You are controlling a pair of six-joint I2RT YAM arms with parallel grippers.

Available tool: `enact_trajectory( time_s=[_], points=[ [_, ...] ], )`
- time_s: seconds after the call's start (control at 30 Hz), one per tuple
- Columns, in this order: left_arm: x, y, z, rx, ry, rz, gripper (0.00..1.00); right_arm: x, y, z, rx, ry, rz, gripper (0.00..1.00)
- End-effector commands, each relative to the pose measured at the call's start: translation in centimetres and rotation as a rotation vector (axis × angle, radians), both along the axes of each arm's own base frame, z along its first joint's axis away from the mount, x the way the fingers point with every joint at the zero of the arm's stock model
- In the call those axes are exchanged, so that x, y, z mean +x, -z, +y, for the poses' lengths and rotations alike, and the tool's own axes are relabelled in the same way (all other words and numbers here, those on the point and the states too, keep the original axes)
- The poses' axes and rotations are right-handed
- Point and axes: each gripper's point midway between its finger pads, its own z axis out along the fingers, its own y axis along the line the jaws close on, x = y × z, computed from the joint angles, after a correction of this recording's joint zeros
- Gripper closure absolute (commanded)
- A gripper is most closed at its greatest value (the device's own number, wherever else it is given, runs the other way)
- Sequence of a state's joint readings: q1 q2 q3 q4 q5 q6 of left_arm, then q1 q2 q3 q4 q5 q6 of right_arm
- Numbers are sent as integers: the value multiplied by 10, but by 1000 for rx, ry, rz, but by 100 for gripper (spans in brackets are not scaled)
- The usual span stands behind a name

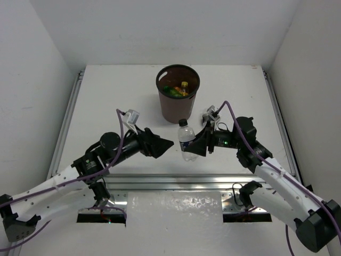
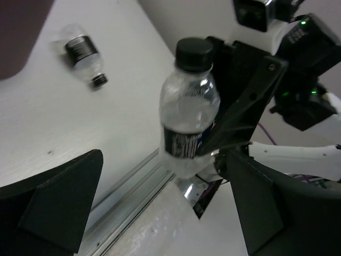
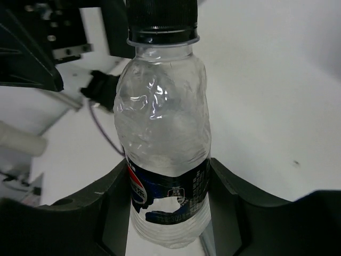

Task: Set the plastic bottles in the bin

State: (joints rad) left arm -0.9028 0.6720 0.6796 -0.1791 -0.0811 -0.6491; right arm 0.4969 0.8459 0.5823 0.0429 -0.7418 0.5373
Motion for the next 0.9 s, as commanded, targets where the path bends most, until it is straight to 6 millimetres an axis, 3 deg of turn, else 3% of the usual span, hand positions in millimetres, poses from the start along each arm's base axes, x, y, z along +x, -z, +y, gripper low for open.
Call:
enact_trajectory(
  time_s=[0.0,0.13,0.33,0.37,0.43,0.53,0.63,0.7,0.73,0.77,0.8,0.87],
  points=[
    [-11,-73,-34,-194,182,-201,2,-36,-51,16,217,-225,-32,61],
    [2,-61,-53,-161,190,-162,4,-44,-60,24,246,-293,-41,61],
    [2,-66,-63,-188,218,-172,17,-44,-68,30,245,-318,-69,60],
    [2,-70,-63,-201,223,-184,34,-45,-70,31,248,-328,-69,60],
    [2,-73,-65,-209,229,-192,55,-46,-67,33,249,-344,-55,60],
    [-2,-81,-70,-226,267,-210,71,-45,-69,34,266,-345,-68,59],
    [1,-85,-76,-216,274,-201,100,-44,-70,34,261,-345,-78,57],
    [8,-80,-75,-182,236,-173,100,-39,-68,33,234,-303,-87,36],
    [23,-89,-69,-179,150,-173,100,-34,-66,32,216,-266,-84,21],
    [31,-75,-64,-123,92,-121,100,-20,-56,28,172,-156,-43,1],
    [55,-87,-49,-108,-67,-117,100,-8,-56,24,139,-85,-80,1],
    [75,-82,-31,-38,-210,-67,100,12,-36,10,42,72,-31,1]
  ],
)
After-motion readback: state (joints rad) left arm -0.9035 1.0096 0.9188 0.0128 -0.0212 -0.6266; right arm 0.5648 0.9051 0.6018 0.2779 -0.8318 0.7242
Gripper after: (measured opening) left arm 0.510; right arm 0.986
